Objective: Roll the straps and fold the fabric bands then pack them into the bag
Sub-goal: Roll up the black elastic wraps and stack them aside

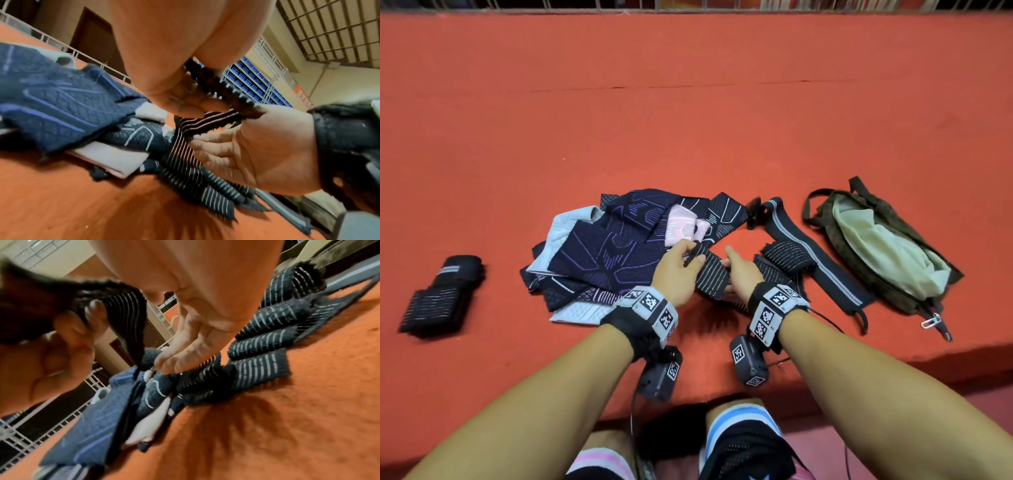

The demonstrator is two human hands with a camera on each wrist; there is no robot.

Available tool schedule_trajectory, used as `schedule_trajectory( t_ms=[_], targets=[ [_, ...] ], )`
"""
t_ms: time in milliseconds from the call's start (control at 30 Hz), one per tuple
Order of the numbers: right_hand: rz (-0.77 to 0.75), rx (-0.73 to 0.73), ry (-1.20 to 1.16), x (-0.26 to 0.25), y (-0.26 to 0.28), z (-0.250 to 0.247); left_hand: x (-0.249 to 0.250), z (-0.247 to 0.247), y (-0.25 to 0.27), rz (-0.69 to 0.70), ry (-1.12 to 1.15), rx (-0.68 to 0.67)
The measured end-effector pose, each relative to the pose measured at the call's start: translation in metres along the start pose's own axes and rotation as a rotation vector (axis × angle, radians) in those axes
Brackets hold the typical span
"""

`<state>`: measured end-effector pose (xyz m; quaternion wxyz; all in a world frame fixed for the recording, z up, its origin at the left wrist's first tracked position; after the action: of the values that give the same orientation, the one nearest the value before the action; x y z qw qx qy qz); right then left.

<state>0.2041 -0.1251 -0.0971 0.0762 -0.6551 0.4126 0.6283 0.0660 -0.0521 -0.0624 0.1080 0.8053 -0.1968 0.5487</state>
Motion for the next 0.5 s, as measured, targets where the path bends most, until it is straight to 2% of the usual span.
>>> schedule_trajectory(
  t_ms=[100, 200, 267, 333, 433, 500],
  targets=[
    [0.113, -0.129, -0.164, -0.001, 0.009, 0.017, 0.014, -0.020, 0.005, -0.021, 0.135, -0.014],
    [0.149, -0.195, -0.254, -0.004, 0.019, 0.037, 0.016, -0.037, 0.013, -0.064, 0.229, -0.050],
    [0.119, -0.160, -0.372, -0.009, 0.023, 0.048, 0.016, -0.051, 0.021, -0.102, 0.271, -0.054],
    [0.085, -0.093, -0.498, -0.017, 0.025, 0.055, 0.013, -0.072, 0.026, -0.115, 0.254, -0.003],
    [0.077, 0.058, -0.624, -0.027, 0.017, 0.056, 0.004, -0.105, 0.030, -0.083, 0.146, 0.052],
    [0.049, 0.087, -0.693, -0.039, 0.019, 0.053, -0.007, -0.123, 0.034, -0.130, 0.107, 0.078]
  ],
)
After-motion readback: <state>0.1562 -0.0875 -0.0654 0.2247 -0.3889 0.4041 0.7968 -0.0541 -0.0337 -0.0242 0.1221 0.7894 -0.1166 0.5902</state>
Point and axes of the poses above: each hand's wrist, its own y-axis away from the middle knuckle, its own z-axis out of the palm, x = y × z, the point moved 6 cm from there along -y, towards the middle knuckle, and after that the axes turned 6 degrees about x, right-handed, at the moved point
